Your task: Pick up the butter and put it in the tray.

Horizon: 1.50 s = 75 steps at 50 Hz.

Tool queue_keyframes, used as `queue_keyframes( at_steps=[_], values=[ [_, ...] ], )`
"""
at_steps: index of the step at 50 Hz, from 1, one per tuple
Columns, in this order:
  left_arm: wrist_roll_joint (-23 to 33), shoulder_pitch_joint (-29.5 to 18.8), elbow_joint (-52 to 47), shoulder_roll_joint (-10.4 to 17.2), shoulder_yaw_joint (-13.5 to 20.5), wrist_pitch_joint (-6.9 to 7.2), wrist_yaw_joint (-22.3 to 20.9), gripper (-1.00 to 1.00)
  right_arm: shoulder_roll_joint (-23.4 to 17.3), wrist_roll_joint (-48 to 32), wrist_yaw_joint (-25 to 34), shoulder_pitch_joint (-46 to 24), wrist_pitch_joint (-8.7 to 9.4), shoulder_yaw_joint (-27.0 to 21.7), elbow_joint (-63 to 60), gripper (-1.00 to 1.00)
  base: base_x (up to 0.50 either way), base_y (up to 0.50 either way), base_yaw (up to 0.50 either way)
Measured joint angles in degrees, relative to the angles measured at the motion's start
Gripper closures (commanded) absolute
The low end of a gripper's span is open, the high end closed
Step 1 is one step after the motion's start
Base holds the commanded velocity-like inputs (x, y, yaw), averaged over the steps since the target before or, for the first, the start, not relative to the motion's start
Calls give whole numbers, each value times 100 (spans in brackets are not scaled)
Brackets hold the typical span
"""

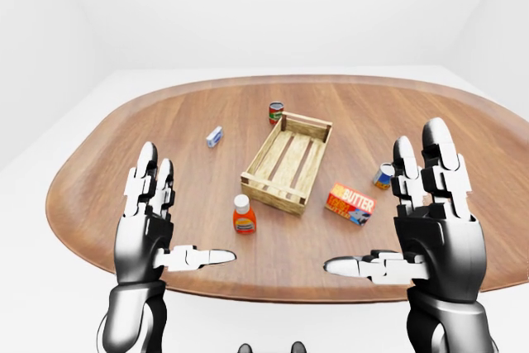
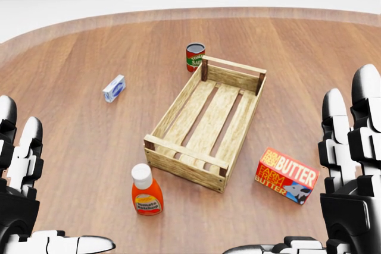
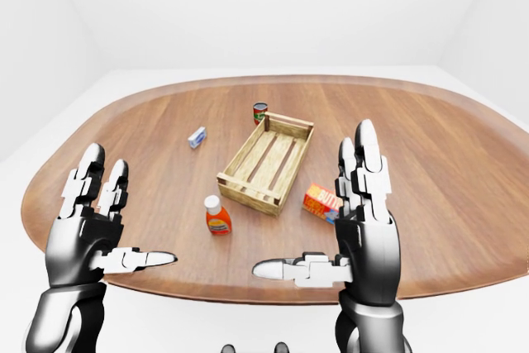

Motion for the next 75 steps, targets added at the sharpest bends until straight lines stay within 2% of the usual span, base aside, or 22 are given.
queue_keyframes(
  at_steps=[22,48,57,67,75],
  values=[
    [-2,-1,-15,-1,6,0,-1,-100,7,29,9,-16,0,-20,15,-100,50,0,0],
    [-7,22,-57,-4,18,0,-13,-100,-23,98,75,24,0,-168,-235,-100,0,0,0],
    [14,30,-40,-6,-6,0,-2,-100,-41,-267,735,15,0,-925,-447,-100,0,0,0],
    [13,-44,73,5,15,0,21,-100,14,-736,1726,-92,0,-2147,-447,-100,0,0,0],
    [11,-43,68,8,17,0,24,-100,-187,-1167,2149,-333,0,-2879,-98,-100,0,0,0]
  ],
)
